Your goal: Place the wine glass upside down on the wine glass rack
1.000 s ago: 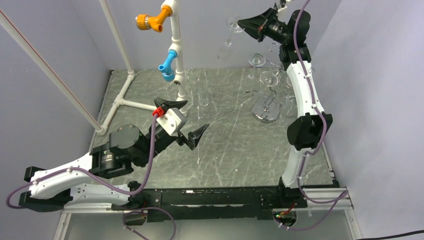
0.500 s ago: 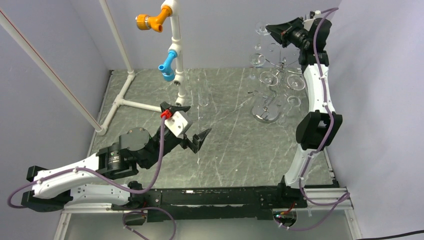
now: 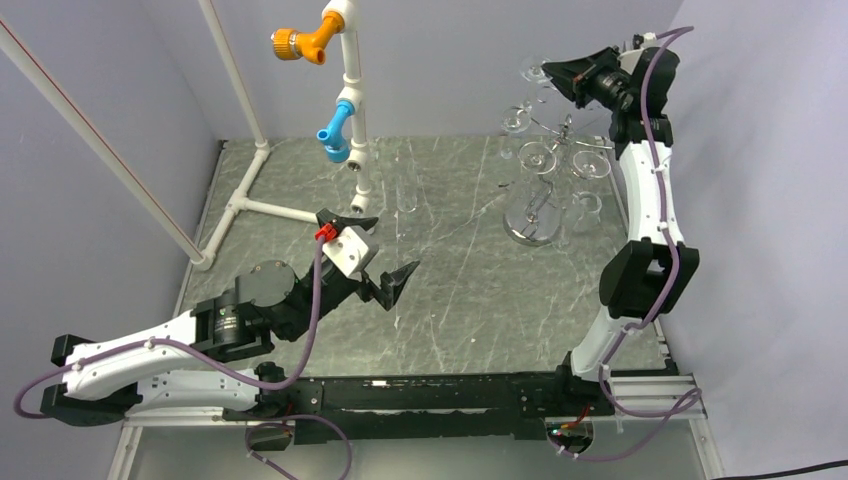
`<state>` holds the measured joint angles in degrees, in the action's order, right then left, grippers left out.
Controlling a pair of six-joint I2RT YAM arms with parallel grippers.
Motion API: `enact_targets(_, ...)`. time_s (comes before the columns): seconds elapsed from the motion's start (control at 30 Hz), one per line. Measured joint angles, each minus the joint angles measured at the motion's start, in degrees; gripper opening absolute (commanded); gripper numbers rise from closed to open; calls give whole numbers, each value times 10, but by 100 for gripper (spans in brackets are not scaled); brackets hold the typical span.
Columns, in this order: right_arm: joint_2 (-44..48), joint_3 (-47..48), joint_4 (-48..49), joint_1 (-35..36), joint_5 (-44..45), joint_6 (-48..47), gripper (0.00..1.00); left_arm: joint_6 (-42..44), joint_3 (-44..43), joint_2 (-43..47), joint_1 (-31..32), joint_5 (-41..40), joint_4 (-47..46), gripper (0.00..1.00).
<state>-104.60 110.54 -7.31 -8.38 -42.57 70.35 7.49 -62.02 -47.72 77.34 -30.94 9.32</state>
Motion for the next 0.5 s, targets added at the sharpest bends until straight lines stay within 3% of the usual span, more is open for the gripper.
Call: enact_targets(0.5, 28, -43, -56, -37, 3, -43, 0, -9, 5, 2, 0, 0, -1, 99)
